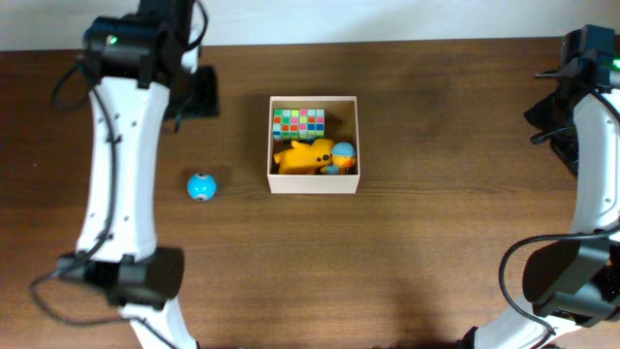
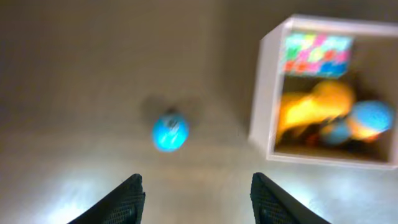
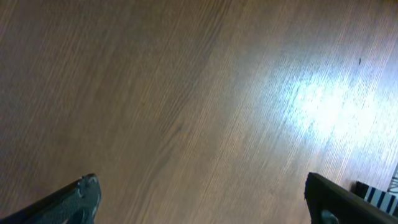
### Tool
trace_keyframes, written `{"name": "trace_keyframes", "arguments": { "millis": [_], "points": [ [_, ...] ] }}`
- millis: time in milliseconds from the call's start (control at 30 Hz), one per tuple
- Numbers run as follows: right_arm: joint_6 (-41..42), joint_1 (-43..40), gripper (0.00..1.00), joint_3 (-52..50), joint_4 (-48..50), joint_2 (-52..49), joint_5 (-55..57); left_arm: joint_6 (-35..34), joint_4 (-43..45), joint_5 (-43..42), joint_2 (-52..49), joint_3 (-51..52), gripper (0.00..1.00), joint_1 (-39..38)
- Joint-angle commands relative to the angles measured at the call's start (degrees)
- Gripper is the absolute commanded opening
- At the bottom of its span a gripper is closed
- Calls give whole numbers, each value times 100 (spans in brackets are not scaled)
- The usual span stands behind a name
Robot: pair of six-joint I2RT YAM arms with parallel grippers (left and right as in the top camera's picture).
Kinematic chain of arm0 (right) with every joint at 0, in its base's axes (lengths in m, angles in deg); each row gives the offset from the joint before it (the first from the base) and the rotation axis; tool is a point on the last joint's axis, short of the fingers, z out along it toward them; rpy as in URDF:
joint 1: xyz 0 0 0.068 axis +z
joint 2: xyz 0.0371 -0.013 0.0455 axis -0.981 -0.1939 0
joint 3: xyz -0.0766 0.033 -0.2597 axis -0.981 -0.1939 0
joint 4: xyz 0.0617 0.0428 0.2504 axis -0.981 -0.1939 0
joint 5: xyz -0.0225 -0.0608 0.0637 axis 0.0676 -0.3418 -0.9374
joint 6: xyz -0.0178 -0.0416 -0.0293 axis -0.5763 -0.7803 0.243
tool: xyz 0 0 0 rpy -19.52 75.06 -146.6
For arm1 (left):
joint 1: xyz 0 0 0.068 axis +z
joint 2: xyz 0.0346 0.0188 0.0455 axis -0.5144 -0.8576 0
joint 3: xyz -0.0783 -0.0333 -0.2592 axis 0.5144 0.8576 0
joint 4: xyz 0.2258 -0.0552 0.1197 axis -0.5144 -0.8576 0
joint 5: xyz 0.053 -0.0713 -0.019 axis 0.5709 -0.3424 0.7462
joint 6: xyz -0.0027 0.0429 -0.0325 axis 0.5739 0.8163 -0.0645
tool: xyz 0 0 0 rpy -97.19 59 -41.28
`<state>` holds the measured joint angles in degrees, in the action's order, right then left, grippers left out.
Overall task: Pack container
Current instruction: 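Raise the left gripper and move it over the blue ball toy, then close the left gripper on the blue ball and lift it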
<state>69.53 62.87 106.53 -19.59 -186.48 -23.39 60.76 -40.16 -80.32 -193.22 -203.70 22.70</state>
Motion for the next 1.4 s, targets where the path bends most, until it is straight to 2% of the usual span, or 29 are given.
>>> {"name": "trace_keyframes", "arguments": {
  "millis": [0, 167, 200, 267, 333, 367, 500, 1367],
  "points": [
    [50, -22, 99, 0, 0, 55, 28, -212, -15, 326, 765, 1202, 57, 153],
    [50, -22, 99, 0, 0, 55, 28, -247, 605, 328, 916, 2662, 62, 155],
    [50, -22, 99, 0, 0, 52, 28, -247, 879, 326, 911, 2970, 63, 155],
    [50, -22, 99, 0, 0, 52, 28, -247, 1521, 319, 911, 3617, 74, 155],
    [50, -22, 99, 0, 0, 55, 28, -247, 2192, 223, 911, 4245, 80, 155],
    [50, -22, 99, 0, 0, 52, 28, -247, 2673, 105, 911, 4684, 82, 157],
    [50, -22, 99, 0, 0, 55, 28, -247, 3501, 83, 909, 5434, 84, 184],
    [50, -22, 99, 0, 0, 55, 28, -155, 5539, 321, 901, 7040, 84, 531]
  ]
}}
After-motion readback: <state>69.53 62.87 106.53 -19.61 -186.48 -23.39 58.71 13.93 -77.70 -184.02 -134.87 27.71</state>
